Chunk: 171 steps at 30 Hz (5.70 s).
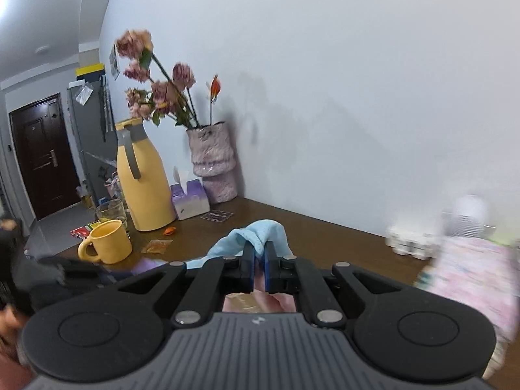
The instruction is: Fold clothes
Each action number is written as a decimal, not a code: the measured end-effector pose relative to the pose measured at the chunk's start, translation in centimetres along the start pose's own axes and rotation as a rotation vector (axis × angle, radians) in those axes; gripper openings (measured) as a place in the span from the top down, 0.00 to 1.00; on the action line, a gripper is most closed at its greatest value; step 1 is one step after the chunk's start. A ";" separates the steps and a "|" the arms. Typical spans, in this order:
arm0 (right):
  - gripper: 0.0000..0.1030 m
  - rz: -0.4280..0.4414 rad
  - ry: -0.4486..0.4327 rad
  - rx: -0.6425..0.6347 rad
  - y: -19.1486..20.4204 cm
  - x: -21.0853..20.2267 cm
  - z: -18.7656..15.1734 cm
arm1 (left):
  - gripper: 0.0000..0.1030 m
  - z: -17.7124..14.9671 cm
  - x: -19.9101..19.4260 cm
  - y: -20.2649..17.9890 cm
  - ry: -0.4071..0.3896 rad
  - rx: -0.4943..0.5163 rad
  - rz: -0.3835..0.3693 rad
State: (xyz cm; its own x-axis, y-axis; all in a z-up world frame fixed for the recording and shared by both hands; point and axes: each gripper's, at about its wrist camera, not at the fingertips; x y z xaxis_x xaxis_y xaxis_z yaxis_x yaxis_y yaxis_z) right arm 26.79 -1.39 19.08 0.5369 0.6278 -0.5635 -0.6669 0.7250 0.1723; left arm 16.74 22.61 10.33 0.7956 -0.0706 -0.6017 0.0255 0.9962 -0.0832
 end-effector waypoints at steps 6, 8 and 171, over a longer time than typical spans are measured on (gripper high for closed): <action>0.96 -0.047 0.065 0.022 -0.3 -9.0 -6.7 | 0.96 -3.3 -7.3 -4.7 -0.045 0.096 -0.128; 0.96 -0.060 0.115 0.024 0.2 -11.0 -9.6 | 0.96 -5.2 -8.3 -6.4 -0.012 0.137 -0.144; 0.99 -0.131 -0.145 0.115 9.0 -24.1 -0.7 | 0.95 4.1 -24.6 -17.4 -0.248 0.399 0.251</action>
State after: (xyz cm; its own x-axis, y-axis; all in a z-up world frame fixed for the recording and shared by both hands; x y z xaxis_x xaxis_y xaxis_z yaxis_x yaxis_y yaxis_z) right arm 7.44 -10.17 33.67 0.6896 0.5541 -0.4663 -0.5274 0.8255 0.2009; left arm -0.80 7.22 29.83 0.9250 0.1383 -0.3540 0.0058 0.9262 0.3770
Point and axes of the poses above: each gripper's, at about its wrist camera, not at the fingertips, and x roughly the way its jaws point, y to its left, z to its top, and after that the axes turned 13 degrees about y, right-handed
